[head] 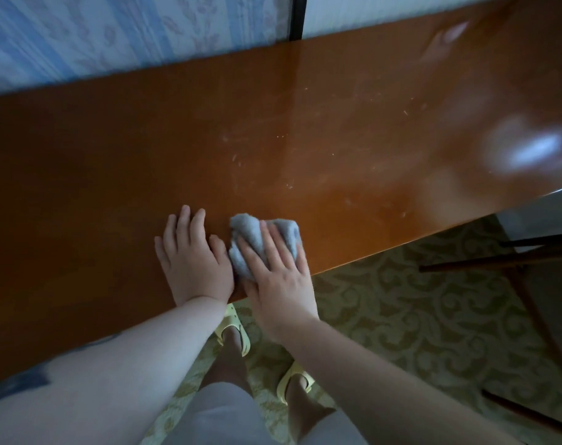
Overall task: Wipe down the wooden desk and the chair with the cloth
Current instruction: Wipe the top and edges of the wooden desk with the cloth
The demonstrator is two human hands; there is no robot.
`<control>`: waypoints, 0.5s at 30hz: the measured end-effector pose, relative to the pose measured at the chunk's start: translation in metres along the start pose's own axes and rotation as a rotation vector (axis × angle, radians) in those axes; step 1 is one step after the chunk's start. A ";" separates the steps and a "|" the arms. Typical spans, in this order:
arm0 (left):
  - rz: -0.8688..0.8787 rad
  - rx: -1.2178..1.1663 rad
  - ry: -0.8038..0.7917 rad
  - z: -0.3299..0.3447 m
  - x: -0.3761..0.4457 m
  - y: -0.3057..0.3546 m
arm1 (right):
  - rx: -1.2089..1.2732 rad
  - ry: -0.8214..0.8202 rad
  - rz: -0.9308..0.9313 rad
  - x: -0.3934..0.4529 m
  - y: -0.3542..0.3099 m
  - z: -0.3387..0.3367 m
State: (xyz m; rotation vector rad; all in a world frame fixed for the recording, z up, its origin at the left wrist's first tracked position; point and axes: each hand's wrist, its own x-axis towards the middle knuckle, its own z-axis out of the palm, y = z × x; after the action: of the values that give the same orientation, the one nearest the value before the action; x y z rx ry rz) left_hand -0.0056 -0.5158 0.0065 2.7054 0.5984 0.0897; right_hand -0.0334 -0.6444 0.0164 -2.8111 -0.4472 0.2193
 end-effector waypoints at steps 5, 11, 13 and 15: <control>-0.005 -0.040 0.017 0.000 0.000 -0.002 | 0.030 0.057 0.316 0.019 0.061 -0.017; -0.008 -0.131 0.037 0.000 0.000 -0.005 | 0.058 -0.084 0.103 0.008 -0.018 0.000; -0.029 -0.222 0.056 -0.002 0.003 -0.006 | -0.020 -0.183 -0.189 0.034 -0.013 -0.013; -0.062 -0.304 0.091 -0.004 0.006 -0.007 | -0.032 -0.230 -0.172 0.046 0.014 -0.017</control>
State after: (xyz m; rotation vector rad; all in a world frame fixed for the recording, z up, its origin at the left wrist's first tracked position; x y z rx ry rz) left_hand -0.0035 -0.5062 0.0079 2.3970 0.6376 0.2660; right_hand 0.0173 -0.6462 0.0237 -2.7688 -0.7462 0.5043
